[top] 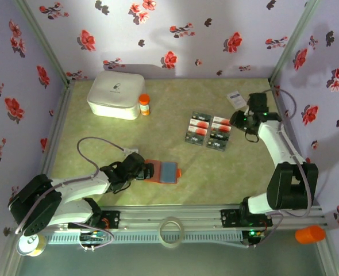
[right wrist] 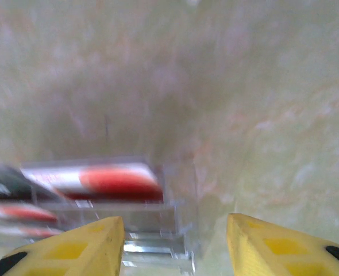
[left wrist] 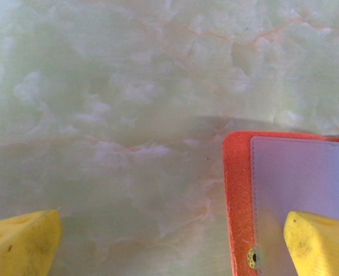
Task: Put the credit cards into the card holder
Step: Rotate the storage box at the center of the table.
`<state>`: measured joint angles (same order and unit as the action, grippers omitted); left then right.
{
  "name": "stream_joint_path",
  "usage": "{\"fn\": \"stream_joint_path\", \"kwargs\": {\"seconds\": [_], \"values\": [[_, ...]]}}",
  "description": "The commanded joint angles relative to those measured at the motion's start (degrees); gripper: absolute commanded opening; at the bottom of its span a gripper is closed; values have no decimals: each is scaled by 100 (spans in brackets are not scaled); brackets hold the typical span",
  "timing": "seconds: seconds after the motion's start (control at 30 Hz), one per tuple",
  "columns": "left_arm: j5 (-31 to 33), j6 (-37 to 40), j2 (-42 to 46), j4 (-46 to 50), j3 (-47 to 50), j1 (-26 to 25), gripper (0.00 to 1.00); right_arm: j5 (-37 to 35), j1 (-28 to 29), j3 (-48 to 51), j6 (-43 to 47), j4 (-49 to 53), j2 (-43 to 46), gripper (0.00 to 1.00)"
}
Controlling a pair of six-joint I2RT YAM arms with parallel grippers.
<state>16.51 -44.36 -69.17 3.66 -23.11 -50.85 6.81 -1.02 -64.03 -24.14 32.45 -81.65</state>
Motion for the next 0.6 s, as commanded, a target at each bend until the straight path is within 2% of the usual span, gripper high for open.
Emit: {"fn": "stream_joint_path", "kwargs": {"seconds": [0.0,0.27,0.4,0.57], "values": [[143,144,-76,1,-92,-48,100,613,-399,-342,-621,-340,-231,45],[150,122,-92,82,-114,-50,100,1349,-976,-482,-1368,-1146,-1388,8],[147,125,-129,109,-145,-43,100,1923,-998,-799,-1530,-1421,-2105,0],[137,113,-189,117,-187,-52,100,2682,-994,-1102,-1664,-1808,-2914,0]]}}
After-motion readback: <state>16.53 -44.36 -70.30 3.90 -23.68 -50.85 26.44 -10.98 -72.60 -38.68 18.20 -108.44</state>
